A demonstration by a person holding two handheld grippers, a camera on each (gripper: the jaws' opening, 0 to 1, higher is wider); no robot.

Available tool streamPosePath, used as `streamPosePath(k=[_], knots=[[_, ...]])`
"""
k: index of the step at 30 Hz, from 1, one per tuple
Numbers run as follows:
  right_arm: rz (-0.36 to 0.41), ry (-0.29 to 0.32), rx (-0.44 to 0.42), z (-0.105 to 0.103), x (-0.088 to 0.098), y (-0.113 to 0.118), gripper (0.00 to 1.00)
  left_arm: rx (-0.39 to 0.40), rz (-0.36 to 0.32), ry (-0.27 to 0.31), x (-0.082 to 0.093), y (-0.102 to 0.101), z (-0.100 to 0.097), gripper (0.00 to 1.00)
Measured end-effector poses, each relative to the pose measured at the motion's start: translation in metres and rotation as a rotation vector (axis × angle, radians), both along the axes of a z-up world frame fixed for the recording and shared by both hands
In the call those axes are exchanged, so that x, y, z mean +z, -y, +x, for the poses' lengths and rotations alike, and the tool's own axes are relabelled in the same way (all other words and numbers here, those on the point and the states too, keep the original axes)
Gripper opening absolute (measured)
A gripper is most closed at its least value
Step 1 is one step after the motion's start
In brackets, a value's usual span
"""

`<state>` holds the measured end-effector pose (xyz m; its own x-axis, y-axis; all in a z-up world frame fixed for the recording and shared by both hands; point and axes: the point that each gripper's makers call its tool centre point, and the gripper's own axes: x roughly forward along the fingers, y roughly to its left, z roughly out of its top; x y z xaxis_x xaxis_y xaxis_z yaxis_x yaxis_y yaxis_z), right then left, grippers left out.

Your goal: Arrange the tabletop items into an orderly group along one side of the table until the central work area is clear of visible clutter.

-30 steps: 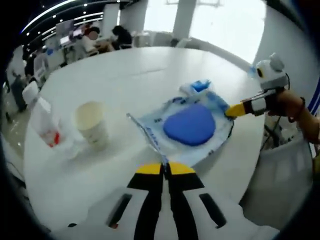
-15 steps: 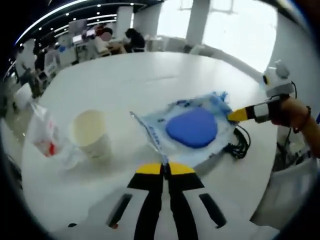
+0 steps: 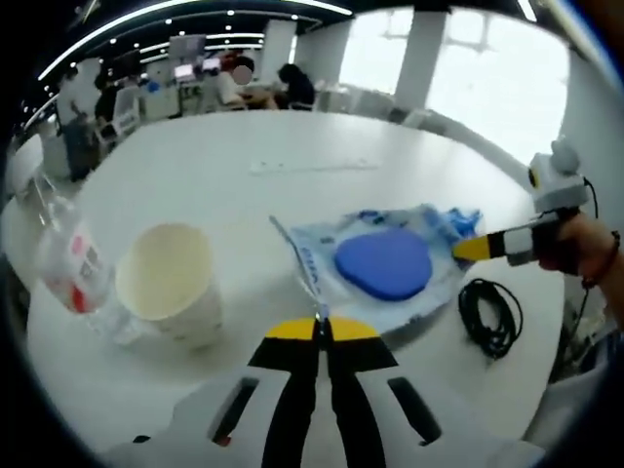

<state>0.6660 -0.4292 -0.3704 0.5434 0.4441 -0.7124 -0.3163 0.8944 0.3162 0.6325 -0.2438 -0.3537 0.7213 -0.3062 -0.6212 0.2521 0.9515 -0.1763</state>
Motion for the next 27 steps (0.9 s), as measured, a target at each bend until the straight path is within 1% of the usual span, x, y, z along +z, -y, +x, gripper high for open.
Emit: streamPosePath(k=[4,6,8,9,11,16,20,23,27], knots=[[-0.013,0.005,0.003,0.004,-0.003,0.0,0.01,0.023,-0.019,-0.001,-0.002,-0.001,0.003,0.0],[-0.016,-0.009,-0.004,0.004,-0.007,0.0,0.01,0.036,-0.028,0.013,-0.001,-0.002,0.006,0.0],[-0.023,-0.014,0.003,0.003,-0.011,-0.001,0.01,0.068,-0.057,-0.004,-0.005,-0.004,0.006,0.0],[-0.024,-0.016,0.001,0.004,-0.012,-0.001,0.01,0.08,-0.068,-0.004,-0.007,-0.005,0.007,0.0],[-0.034,-0.007,0.008,0.005,-0.013,-0.003,0.01,0.097,-0.076,-0.009,-0.011,-0.006,0.007,0.0],[-0.028,-0.006,0.002,0.007,-0.015,-0.004,0.02,0.103,-0.054,-0.017,-0.019,-0.008,0.006,0.0],[-0.024,-0.002,-0.003,0.01,-0.015,-0.004,0.02,0.102,-0.048,-0.013,-0.021,-0.009,0.008,0.0],[-0.006,-0.01,-0.021,0.01,-0.017,-0.005,0.02,0.111,-0.047,0.0,-0.022,-0.011,0.009,0.0],[-0.012,-0.019,-0.026,0.009,-0.021,-0.004,0.03,0.115,-0.037,0.013,-0.023,-0.012,0.012,0.0]])
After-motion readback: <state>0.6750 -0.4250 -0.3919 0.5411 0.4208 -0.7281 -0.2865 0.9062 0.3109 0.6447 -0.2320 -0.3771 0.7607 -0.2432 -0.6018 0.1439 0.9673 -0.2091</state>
